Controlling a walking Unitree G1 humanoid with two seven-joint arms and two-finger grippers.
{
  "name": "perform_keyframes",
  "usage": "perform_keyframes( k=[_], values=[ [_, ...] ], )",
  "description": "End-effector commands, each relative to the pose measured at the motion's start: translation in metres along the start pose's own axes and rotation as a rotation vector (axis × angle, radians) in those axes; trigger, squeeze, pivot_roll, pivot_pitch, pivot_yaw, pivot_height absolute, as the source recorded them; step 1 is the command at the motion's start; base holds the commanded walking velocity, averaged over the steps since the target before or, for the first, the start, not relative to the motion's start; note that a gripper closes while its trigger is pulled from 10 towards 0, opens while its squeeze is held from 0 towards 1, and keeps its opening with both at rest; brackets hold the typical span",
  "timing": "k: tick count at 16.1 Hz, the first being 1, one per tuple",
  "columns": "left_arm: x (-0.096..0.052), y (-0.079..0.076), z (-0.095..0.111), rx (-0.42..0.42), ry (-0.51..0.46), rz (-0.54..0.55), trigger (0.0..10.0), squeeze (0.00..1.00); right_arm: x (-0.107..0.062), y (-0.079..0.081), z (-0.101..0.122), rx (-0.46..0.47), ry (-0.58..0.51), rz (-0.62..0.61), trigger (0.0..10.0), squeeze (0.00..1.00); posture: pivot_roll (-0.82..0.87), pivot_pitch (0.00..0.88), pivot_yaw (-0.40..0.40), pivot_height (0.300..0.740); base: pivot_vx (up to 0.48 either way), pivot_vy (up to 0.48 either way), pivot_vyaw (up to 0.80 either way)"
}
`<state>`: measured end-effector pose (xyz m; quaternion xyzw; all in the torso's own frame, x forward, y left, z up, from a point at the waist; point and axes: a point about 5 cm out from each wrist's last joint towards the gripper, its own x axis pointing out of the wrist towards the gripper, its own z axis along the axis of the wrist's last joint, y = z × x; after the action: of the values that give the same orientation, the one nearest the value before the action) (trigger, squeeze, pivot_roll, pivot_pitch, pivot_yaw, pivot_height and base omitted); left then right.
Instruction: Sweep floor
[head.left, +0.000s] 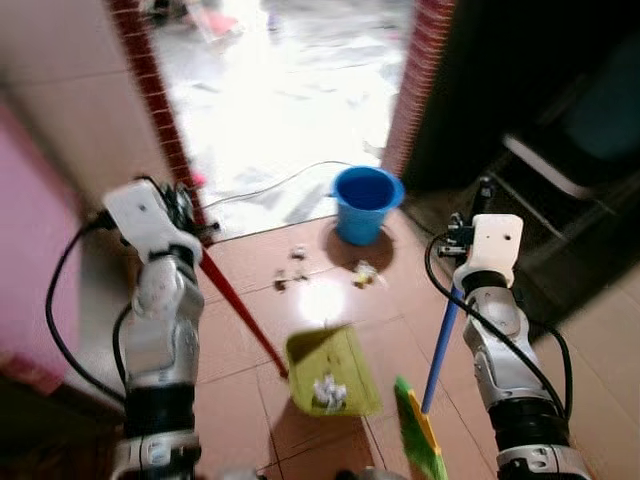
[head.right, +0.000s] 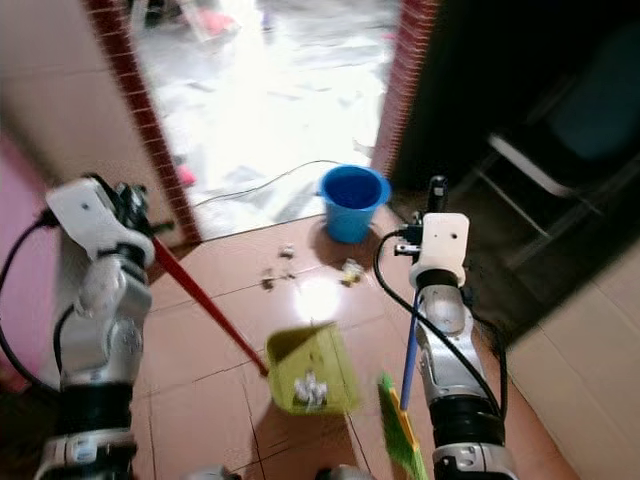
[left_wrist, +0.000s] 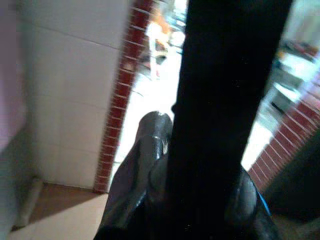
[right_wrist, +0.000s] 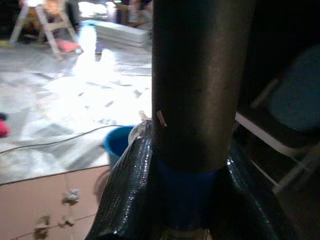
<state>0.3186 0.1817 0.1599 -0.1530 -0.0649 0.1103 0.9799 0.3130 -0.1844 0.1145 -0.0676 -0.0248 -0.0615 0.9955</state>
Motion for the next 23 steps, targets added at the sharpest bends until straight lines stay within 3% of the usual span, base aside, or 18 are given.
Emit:
perform_keyframes(
  k=[1, 12, 16, 23],
  values=[
    [0.006, -0.001, 0.01, -0.056, -0.036, 0.02, 10.0, 0.0, 0.0, 0.001, 0.015, 0.001, -0.06, 0.009, 10.0, 0.0, -0.03, 0.027, -0.023, 0.74, 0.368, 0.27, 0.0],
    [0.016, -0.013, 0.022, -0.094, -0.068, 0.0, 10.0, 0.0, -0.003, 0.006, 0.013, -0.004, -0.041, 0.023, 10.0, 0.0, -0.04, 0.03, -0.024, 0.74, 0.387, 0.071, 0.0],
    [0.017, -0.017, 0.024, -0.104, -0.075, -0.008, 10.0, 0.0, 0.001, 0.011, 0.015, 0.003, -0.043, 0.028, 10.0, 0.0, -0.03, 0.029, -0.024, 0.74, 0.411, 0.0, -0.77],
    [0.023, -0.035, 0.056, -0.14, -0.167, -0.055, 10.0, 0.0, 0.001, 0.014, 0.013, 0.015, -0.038, 0.039, 10.0, 0.0, -0.03, 0.025, -0.019, 0.74, 0.445, 0.0, -0.27]
  ],
)
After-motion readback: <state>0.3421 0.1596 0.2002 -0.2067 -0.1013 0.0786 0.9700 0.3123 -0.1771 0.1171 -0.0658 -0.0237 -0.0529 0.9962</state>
